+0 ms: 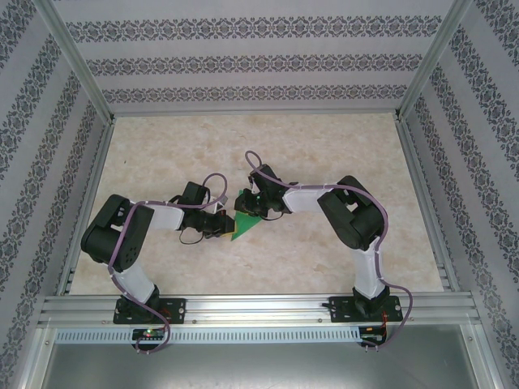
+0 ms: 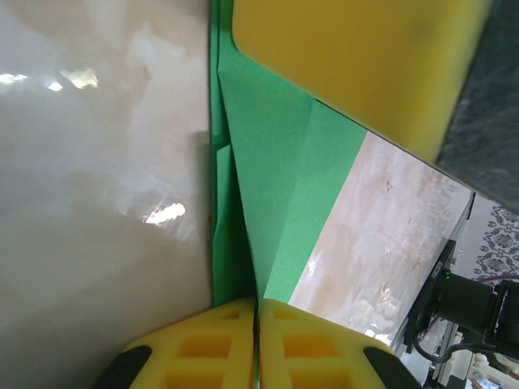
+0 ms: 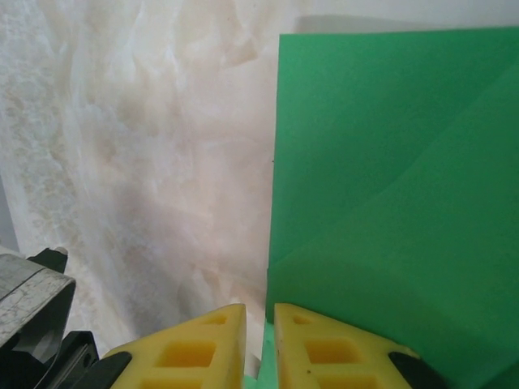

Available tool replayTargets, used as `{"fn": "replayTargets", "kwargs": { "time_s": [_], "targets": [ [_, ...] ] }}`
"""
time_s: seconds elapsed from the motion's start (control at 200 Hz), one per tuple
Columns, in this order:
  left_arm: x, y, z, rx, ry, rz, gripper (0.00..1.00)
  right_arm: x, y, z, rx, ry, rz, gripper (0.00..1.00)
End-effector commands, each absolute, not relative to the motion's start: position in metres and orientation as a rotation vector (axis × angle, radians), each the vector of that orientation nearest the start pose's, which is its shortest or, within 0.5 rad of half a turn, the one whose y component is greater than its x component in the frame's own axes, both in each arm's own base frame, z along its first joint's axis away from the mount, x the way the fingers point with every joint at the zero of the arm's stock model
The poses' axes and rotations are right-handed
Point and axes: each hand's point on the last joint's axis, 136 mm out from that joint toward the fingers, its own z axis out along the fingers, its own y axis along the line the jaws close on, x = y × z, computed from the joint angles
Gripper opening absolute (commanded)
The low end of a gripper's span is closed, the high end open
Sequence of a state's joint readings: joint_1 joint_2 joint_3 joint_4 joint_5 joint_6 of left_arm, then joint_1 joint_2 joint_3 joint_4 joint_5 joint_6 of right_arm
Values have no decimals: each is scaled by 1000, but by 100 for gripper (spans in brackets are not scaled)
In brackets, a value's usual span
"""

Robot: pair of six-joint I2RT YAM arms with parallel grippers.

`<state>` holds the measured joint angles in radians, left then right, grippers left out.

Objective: Fold a paper plane with a square sheet of paper (pick it up from the middle)
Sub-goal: Fourth fold the wing at the center of the table.

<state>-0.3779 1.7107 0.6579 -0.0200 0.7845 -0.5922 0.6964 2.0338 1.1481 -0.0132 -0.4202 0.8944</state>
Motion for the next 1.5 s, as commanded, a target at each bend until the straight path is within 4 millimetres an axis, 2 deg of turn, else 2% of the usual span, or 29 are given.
{"fn": "replayTargets", "kwargs": {
  "time_s": [0.0,0.09,0.365,0.455,0.594,0.719,0.889,0.994,1.124,1.379,1.494],
  "targets": [
    [253,-218,12,-56,2830,-1245,14,311,340,-21,105,2890,888,17],
    [248,-216,8,-66,2846,-1245,14,312,343,-21,112,2888,895,17],
    [241,-215,5,-61,2852,-1254,0,310,347,-24,104,2897,889,17],
    [239,-215,2,-72,2864,-1267,1,308,347,-27,102,2902,882,17],
    [236,-214,3,-90,2870,-1258,9,306,346,-31,102,2911,868,17],
    [240,-210,16,-91,2844,-1213,18,303,346,-35,90,2919,852,15],
    [245,-206,44,-67,2781,-1173,28,299,342,-41,76,2936,820,14],
    [250,-205,63,-54,2733,-1155,29,296,340,-43,72,2938,815,14],
    [257,-213,82,-13,2680,-1209,26,294,339,-43,66,2929,826,14],
    [269,-237,82,10,2651,-1393,21,295,341,-41,62,2915,844,14],
    [269,-242,74,13,2677,-1418,21,296,342,-41,62,2914,848,14]
  ]
}}
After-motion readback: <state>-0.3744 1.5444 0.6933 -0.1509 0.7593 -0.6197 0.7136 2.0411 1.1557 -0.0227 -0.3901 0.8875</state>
